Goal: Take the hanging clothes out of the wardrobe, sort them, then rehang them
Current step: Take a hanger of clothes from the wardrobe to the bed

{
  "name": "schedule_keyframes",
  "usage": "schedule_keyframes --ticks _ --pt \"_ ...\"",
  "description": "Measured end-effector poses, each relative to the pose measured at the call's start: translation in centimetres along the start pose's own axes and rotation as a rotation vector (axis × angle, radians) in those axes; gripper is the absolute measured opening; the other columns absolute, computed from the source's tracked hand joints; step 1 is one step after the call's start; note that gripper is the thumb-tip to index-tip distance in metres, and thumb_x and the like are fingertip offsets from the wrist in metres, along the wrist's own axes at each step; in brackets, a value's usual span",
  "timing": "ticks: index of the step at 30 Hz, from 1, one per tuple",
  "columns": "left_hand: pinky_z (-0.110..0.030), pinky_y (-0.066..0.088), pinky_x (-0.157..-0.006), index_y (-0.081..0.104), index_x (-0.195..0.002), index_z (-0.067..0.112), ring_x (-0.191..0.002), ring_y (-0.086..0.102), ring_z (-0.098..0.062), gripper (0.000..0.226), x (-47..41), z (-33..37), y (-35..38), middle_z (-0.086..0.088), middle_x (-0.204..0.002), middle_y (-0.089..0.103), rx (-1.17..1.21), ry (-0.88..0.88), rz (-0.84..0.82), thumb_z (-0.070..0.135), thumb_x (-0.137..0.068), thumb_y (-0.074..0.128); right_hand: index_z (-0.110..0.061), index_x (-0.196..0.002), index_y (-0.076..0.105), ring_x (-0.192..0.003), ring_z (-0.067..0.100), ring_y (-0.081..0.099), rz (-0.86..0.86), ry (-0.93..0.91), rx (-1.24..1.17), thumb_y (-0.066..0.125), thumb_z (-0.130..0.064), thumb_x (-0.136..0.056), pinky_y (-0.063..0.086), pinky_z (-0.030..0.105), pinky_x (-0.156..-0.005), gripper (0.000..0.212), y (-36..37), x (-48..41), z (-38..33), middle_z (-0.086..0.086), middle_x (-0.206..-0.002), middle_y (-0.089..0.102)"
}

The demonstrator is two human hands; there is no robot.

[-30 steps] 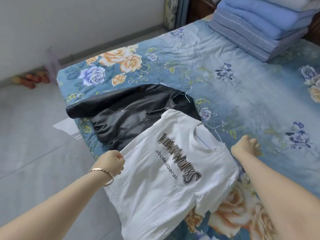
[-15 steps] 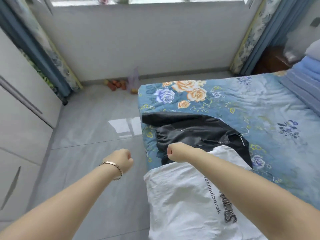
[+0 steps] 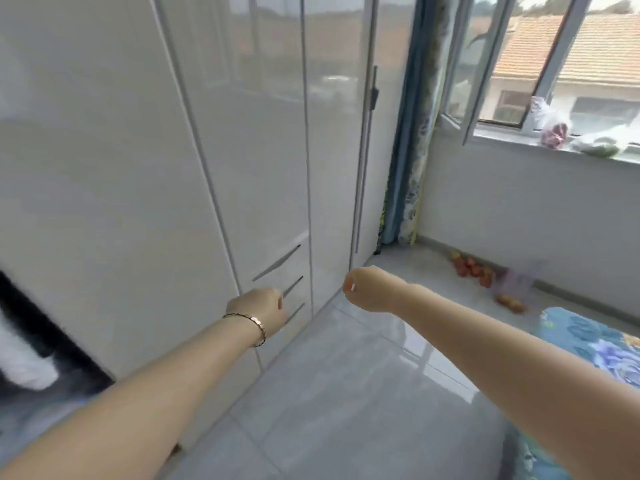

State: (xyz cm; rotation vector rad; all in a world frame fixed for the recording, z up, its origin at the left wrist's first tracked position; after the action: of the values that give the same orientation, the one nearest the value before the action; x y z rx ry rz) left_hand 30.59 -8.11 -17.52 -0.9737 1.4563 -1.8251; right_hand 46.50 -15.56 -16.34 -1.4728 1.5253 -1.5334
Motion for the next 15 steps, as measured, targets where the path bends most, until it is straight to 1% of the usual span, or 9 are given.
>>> schedule_keyframes --ticks 2,4,6,8,11,12,13,15 --pt "-0.023 0.036 -0.069 0.057 -0.089 0.02 -0.089 0.058 -0.027 0.019 0.8 -7.4 -3.0 -0.005 -0.106 0.064 -0.009 -0.082 0.054 0.02 -0.092 0.038 -0.005 -0.12 0.057 -0.109 0.03 0.057 0.027 -0.104 0.042 0.036 -0.016 -0.097 0.046 0.036 -0.092 0.033 -1.1 -2.9 -7.8 0.013 -0.12 0.059" --pt "-0.023 0.036 -0.068 0.053 -0.085 0.021 -0.08 0.051 -0.024 0.016 2.0 -14.5 -5.7 -0.005 -0.101 0.062 -0.003 -0.176 0.105 0.02 -0.092 0.038 -0.009 -0.115 0.06 -0.108 0.03 0.058 0.07 -0.203 0.079 0.039 -0.018 -0.095 0.048 0.036 -0.092 0.03 -2.2 -5.2 -15.5 0.011 -0.119 0.06" --pt "-0.024 0.037 -0.069 0.057 -0.092 0.019 -0.084 0.053 -0.024 0.018 3.1 -21.1 -7.9 -0.005 -0.102 0.061 0.01 -0.272 0.151 0.022 -0.092 0.039 -0.01 -0.111 0.061 -0.105 0.03 0.06 0.089 -0.299 0.127 0.04 -0.018 -0.094 0.049 0.035 -0.088 0.029 -3.0 -6.9 -23.0 0.011 -0.116 0.062" --pt "-0.024 0.038 -0.071 0.06 -0.1 0.017 -0.089 0.056 -0.024 0.021 4.7 -27.0 -9.9 -0.003 -0.104 0.062 0.035 -0.367 0.185 0.023 -0.092 0.041 -0.007 -0.112 0.062 -0.106 0.03 0.059 0.073 -0.374 0.184 0.041 -0.017 -0.095 0.046 0.031 -0.081 0.029 -3.5 -8.0 -30.0 0.013 -0.114 0.062" --pt "-0.025 0.039 -0.069 0.058 -0.104 0.015 -0.082 0.051 -0.021 0.023 7.5 -34.6 -12.8 -0.002 -0.096 0.059 0.056 -0.496 0.235 0.023 -0.093 0.039 -0.007 -0.113 0.062 -0.107 0.029 0.059 0.038 -0.485 0.218 0.044 -0.018 -0.094 0.043 0.029 -0.078 0.029 -4.2 -8.8 -39.5 0.013 -0.114 0.063" --pt "-0.024 0.04 -0.067 0.058 -0.102 0.015 -0.081 0.051 -0.022 0.022 8.5 -36.8 -13.8 -0.002 -0.095 0.06 0.054 -0.535 0.256 0.023 -0.093 0.039 -0.007 -0.114 0.062 -0.103 0.027 0.06 0.023 -0.53 0.213 0.045 -0.018 -0.093 0.045 0.03 -0.078 0.029 -4.5 -8.9 -42.5 0.011 -0.111 0.064" --pt "-0.023 0.039 -0.063 0.058 -0.097 0.015 -0.079 0.051 -0.022 0.02 9.5 -38.9 -14.9 -0.002 -0.09 0.06 0.043 -0.573 0.282 0.023 -0.092 0.04 -0.006 -0.115 0.062 -0.094 0.023 0.062 -0.008 -0.588 0.185 0.046 -0.018 -0.093 0.047 0.029 -0.078 0.03 -4.7 -8.7 -45.5 0.008 -0.103 0.064" --pt "-0.022 0.034 -0.055 0.054 -0.085 0.016 -0.077 0.05 -0.021 0.017 11.4 -42.8 -17.0 0.001 -0.074 0.052 0.012 -0.647 0.324 0.023 -0.091 0.039 -0.003 -0.117 0.061 -0.069 0.012 0.057 -0.101 -0.708 0.089 0.048 -0.015 -0.094 0.048 0.021 -0.068 0.029 -5.4 -7.9 -51.6 -0.001 -0.08 0.06"
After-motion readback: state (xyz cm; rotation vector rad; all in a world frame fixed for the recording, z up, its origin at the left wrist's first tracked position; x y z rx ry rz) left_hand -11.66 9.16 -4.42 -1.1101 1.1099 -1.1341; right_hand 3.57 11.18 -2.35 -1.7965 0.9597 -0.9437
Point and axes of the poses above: each hand's wrist, its own x-axis away from the middle knuckle, its own y-axis out of the palm, z = x × y, the point moved 5 cm from there along -x, towards the middle knuckle
